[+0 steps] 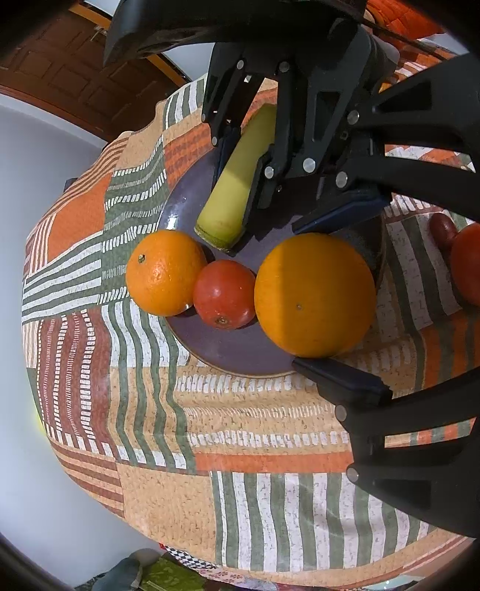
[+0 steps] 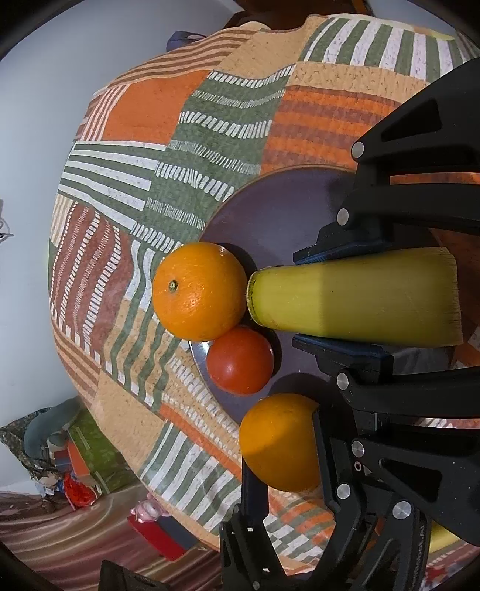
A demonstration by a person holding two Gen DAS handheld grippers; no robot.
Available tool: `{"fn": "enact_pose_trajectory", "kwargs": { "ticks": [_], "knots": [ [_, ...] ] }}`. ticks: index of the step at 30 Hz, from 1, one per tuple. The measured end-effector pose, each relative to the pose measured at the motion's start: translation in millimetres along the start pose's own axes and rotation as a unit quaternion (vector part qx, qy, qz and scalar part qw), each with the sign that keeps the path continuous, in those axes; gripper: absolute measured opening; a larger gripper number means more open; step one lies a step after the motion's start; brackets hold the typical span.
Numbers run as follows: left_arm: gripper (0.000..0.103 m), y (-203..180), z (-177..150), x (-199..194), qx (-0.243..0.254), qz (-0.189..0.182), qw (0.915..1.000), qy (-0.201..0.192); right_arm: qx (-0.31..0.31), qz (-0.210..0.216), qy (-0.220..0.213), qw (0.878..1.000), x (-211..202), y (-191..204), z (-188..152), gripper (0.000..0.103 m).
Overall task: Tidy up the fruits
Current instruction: 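Set the gourd on the plate with right while left sets the orange beside the tomato, then open both grippers and withdraw them from the plate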
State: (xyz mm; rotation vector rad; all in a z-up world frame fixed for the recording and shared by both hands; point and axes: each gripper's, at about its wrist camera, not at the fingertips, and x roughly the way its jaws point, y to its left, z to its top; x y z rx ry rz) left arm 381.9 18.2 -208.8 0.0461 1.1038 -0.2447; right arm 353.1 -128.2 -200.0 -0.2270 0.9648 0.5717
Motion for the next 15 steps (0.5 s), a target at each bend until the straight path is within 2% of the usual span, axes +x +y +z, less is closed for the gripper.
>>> {"fn": "enact_pose_trajectory", "kwargs": {
  "ticks": [4,7,15],
  "knots": [
    [0.066,-1.5,0.2,2.9,0.003,0.003,1.0000,0.002,0.007,0.010,0.009,1.000,3.1,-1.6,-0.5,0.034],
    [0.066,-4.7,-2.1,-2.0,0.013,0.015,0.9998,-0.003,0.000,0.002,0.005,1.000,-0.8,1.8,0.2,0.035],
    [0.070,-4.9,-5.7,-40.1,0.011,0.032,0.9982,-0.049,-0.009,-0.014,-0.025,1.000,-31.5,10.3,1.4,0.041]
  ]
}}
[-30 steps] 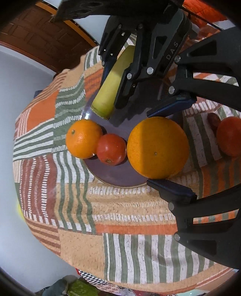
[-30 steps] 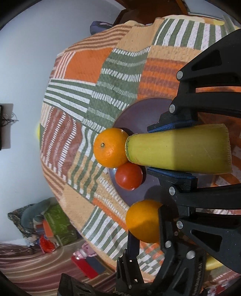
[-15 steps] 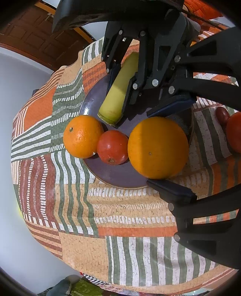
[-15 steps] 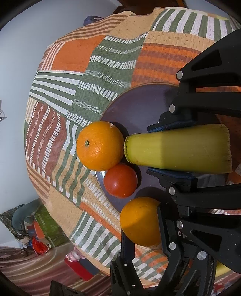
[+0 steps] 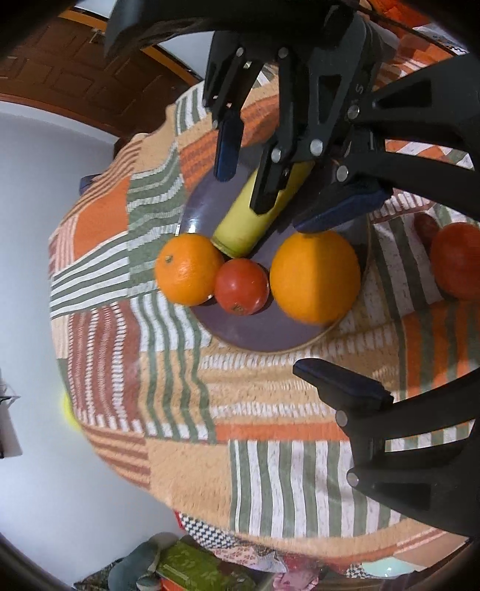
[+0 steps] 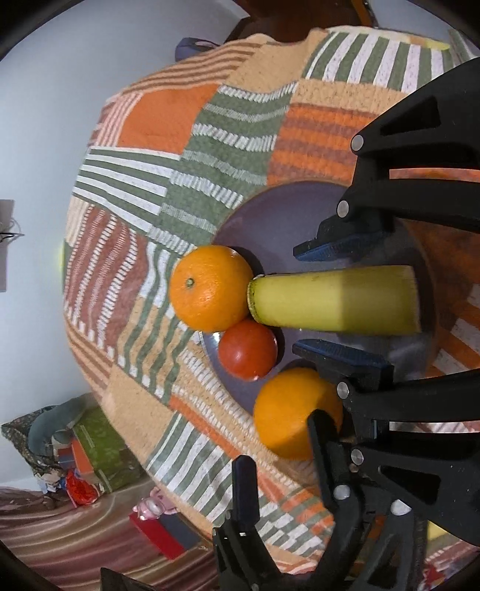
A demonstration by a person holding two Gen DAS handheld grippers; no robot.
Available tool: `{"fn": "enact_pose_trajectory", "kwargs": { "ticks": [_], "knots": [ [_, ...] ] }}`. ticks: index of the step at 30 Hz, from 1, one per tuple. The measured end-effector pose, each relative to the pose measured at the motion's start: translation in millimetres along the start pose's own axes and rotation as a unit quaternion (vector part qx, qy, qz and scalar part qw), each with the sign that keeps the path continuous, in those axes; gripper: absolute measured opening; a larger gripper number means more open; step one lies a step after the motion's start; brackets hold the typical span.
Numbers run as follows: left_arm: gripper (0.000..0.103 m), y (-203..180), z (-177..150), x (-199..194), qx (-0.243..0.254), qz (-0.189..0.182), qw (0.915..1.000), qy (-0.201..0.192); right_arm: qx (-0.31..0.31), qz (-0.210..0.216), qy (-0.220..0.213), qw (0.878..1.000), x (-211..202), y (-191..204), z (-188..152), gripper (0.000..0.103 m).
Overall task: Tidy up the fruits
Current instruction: 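Open both grippers and withdraw them from the plate, then close the right gripper around the second yellow-green gourd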
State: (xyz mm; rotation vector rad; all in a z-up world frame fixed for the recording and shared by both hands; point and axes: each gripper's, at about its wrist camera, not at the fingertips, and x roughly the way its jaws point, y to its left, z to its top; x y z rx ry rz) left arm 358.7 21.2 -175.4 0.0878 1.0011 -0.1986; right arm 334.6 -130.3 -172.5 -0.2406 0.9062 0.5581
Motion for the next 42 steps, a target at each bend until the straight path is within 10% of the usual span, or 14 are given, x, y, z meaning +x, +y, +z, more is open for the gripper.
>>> {"fn": "enact_pose_trajectory", "kwargs": {
  "ticks": [20,42],
  "knots": [
    [0.077,9.8,-65.1,-141.8,-0.020,0.026,0.9944,-0.101,-0.012,0.004,-0.098,0.995,-122.7,61.6,-31.9,0.047],
    [0.078,44.7,-175.0,-106.0,-0.075,0.013,0.9969,-0.016,-0.045,0.057,0.017,0.997,-54.7,132.2,-103.8,0.048]
  ]
}}
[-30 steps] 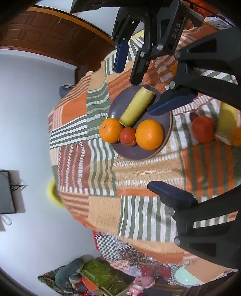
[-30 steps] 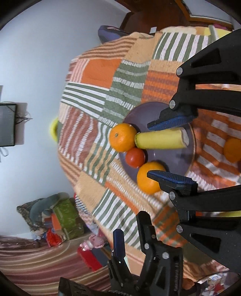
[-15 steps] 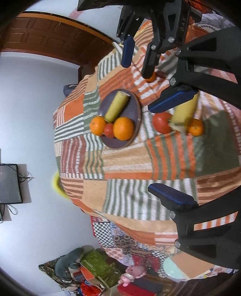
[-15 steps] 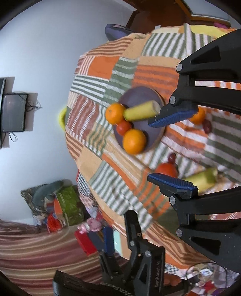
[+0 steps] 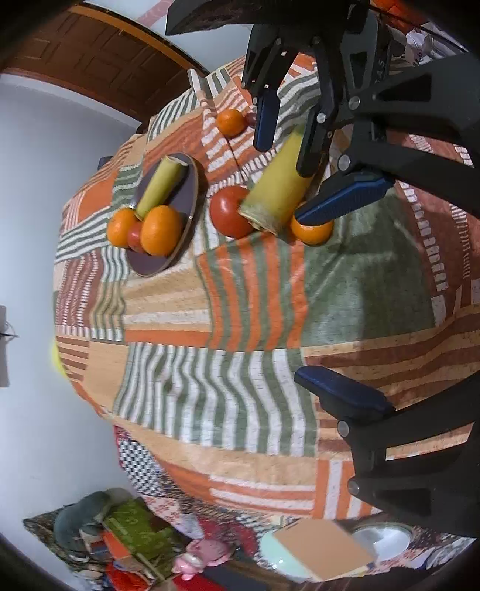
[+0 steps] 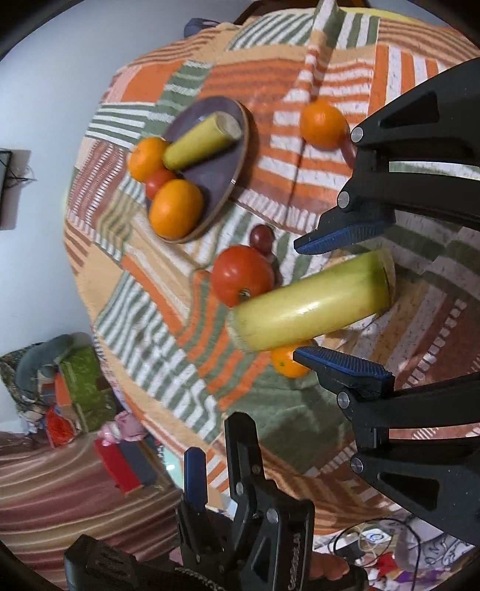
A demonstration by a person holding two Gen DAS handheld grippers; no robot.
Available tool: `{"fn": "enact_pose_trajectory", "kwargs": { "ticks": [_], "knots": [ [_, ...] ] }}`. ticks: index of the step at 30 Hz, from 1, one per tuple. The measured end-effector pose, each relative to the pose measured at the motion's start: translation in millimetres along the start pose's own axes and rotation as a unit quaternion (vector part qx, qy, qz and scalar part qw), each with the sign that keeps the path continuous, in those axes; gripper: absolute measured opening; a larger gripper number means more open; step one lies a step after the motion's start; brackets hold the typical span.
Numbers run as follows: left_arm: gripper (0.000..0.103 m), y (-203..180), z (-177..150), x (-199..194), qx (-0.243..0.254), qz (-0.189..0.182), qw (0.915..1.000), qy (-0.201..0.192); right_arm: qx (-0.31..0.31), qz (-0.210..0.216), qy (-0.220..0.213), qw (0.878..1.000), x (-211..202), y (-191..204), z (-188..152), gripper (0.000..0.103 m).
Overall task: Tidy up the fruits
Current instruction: 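Close the right gripper around the second yellow-green gourd, then lift the gourd with the right gripper while the left reaches for a tangerine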
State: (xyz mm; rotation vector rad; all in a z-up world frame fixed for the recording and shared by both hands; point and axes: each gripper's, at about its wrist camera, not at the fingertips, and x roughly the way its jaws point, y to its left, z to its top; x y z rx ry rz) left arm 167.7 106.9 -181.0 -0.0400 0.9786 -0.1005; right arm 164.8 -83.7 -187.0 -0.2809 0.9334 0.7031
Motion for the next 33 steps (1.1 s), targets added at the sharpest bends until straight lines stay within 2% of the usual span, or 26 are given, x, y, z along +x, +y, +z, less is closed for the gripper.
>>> {"fn": "enact_pose_trajectory", "kwargs": {
  "ticks": [8,19,22,27,31,33],
  "knots": [
    [0.078,3.7,-10.0,17.0,-0.013,-0.011,0.9996,0.022,-0.006,0.014,0.031,0.999,22.5,1.1,-2.2,0.046],
    [0.078,-17.7,-8.3,21.9,0.001,-0.039,0.9989,0.026,-0.001,0.024,0.000,1.000,2.5,-3.6,-12.7,0.041],
    [0.071,-25.9,-7.3,24.9,0.008,-0.046,0.9985,0.029,0.010,0.027,-0.015,0.999,-10.3,-9.7,-13.5,0.039],
    [0.056,-41.5,-7.5,39.5,0.020,-0.060,0.9970,0.045,0.010,0.004,-0.035,0.999,-27.5,-19.6,-13.2,0.036],
    [0.049,-48.5,-6.9,46.9,0.025,-0.056,0.9969,0.048,0.012,-0.003,-0.025,1.000,-30.1,-27.5,-19.5,0.036],
    [0.037,-50.1,-6.4,50.1,0.025,-0.064,0.9962,0.054,0.013,-0.002,-0.012,1.000,-28.9,-30.8,-25.1,0.036]
  ]
}}
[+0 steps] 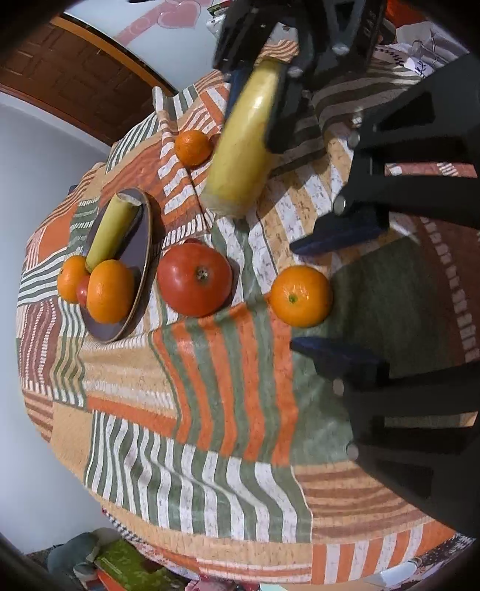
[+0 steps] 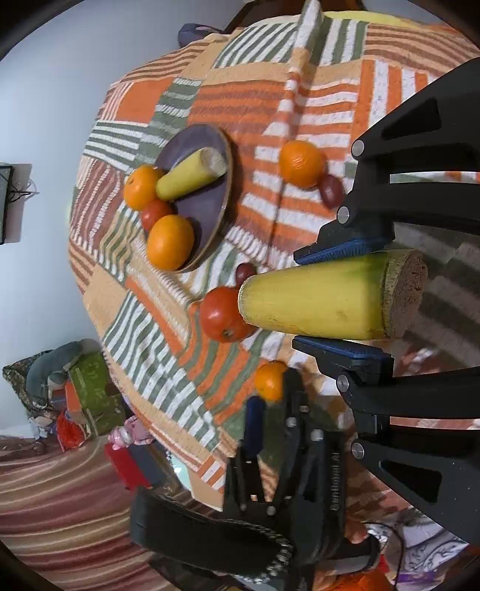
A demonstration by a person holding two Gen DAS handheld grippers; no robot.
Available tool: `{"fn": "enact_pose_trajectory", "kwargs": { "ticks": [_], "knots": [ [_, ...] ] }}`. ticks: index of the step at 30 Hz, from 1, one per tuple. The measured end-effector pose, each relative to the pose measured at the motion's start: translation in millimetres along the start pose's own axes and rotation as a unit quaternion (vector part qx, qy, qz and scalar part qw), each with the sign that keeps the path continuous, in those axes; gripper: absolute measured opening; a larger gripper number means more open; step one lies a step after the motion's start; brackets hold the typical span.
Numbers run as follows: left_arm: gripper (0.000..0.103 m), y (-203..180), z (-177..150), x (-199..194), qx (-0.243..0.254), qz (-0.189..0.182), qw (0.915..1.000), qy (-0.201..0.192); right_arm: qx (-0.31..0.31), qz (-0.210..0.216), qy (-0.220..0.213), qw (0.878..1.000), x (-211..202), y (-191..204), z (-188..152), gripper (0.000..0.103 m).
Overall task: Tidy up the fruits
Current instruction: 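Lift the gourd with the right gripper while the left reaches for a tangerine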
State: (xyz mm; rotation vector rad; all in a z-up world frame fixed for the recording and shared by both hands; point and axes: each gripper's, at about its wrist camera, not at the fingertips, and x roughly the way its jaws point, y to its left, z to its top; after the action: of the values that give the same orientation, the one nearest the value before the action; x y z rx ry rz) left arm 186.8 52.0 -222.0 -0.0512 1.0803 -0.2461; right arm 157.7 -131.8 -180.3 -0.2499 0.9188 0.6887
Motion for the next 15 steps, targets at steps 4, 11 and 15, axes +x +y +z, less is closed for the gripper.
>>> {"fn": "enact_pose_trajectory", "kwargs": {
  "ticks": [4,11,15],
  "knots": [
    [0.035,0.2,-1.9,1.6,0.000,0.005,1.0000,-0.003,-0.009,0.000,0.026,1.000,3.8,-0.9,-10.7,0.036],
    [0.035,2.5,-2.1,-1.3,-0.005,0.003,1.0000,-0.005,-0.022,0.000,0.047,0.999,16.2,2.5,-4.4,0.037],
    [0.035,2.8,-2.3,-6.1,-0.006,0.005,0.9999,-0.010,-0.021,-0.004,0.050,0.999,24.5,3.2,-1.3,0.037]
  ]
}}
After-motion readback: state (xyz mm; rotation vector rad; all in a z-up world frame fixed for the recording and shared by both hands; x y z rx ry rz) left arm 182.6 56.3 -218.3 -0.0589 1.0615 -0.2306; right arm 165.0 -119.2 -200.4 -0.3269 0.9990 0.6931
